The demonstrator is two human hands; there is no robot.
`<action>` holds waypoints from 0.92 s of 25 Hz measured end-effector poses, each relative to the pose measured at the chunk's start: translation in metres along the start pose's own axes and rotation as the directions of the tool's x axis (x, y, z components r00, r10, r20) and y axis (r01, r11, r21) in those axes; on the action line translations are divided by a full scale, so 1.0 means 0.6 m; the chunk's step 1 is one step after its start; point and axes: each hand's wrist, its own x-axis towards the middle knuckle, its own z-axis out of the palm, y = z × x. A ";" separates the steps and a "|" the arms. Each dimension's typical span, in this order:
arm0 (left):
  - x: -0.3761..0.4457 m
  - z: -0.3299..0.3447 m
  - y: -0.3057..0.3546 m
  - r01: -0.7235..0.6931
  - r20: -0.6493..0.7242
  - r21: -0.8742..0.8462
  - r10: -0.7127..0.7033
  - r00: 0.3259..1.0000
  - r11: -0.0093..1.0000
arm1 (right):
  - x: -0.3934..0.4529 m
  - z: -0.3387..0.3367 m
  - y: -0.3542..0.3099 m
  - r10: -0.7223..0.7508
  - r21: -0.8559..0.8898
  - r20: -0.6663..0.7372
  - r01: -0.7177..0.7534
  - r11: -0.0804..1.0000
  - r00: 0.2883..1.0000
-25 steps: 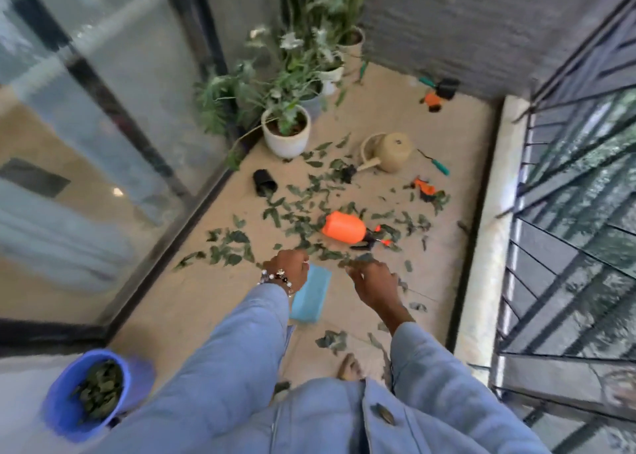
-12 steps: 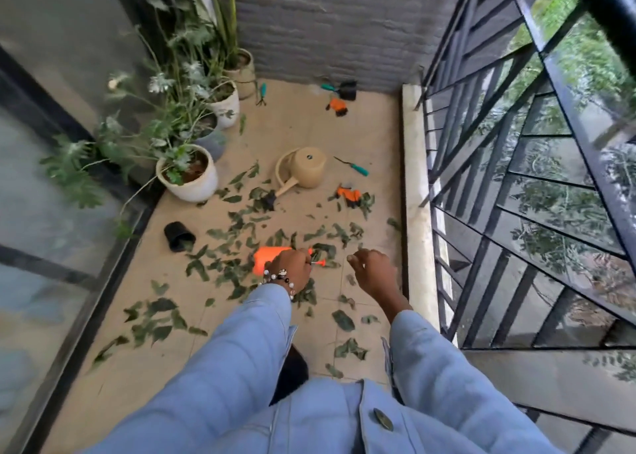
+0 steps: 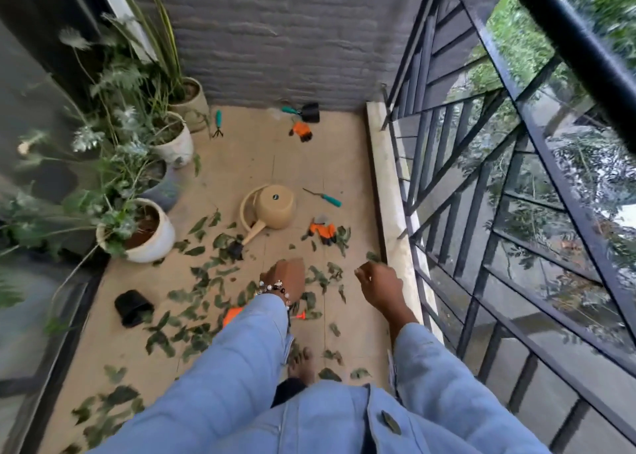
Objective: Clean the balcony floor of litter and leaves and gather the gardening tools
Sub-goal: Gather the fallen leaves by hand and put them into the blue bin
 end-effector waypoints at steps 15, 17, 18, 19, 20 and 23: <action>0.345 -0.173 0.081 0.215 -0.037 -0.219 -0.228 0.973 0.952 | 0.499 -0.112 -0.059 -0.260 -0.035 0.165 0.269 0.963 0.951; 0.378 -0.200 0.090 0.279 -0.048 -0.298 -0.306 0.951 0.913 | 0.570 -0.142 -0.077 -0.307 -0.044 0.266 0.329 0.943 0.914; 0.393 -0.209 0.091 0.302 -0.049 -0.332 -0.336 0.941 0.894 | 0.605 -0.155 -0.086 -0.330 -0.064 0.288 0.362 0.930 0.899; 0.402 -0.218 0.092 0.321 -0.047 -0.362 -0.361 0.931 0.875 | 0.639 -0.165 -0.095 -0.345 -0.084 0.296 0.385 0.919 0.890; 0.410 -0.225 0.091 0.337 -0.056 -0.381 -0.386 0.921 0.861 | 0.673 -0.175 -0.108 -0.375 -0.100 0.301 0.420 0.902 0.877; 0.414 -0.246 0.077 0.397 -0.072 -0.445 -0.473 0.878 0.803 | 0.723 -0.194 -0.165 -0.472 -0.097 0.330 0.526 0.845 0.818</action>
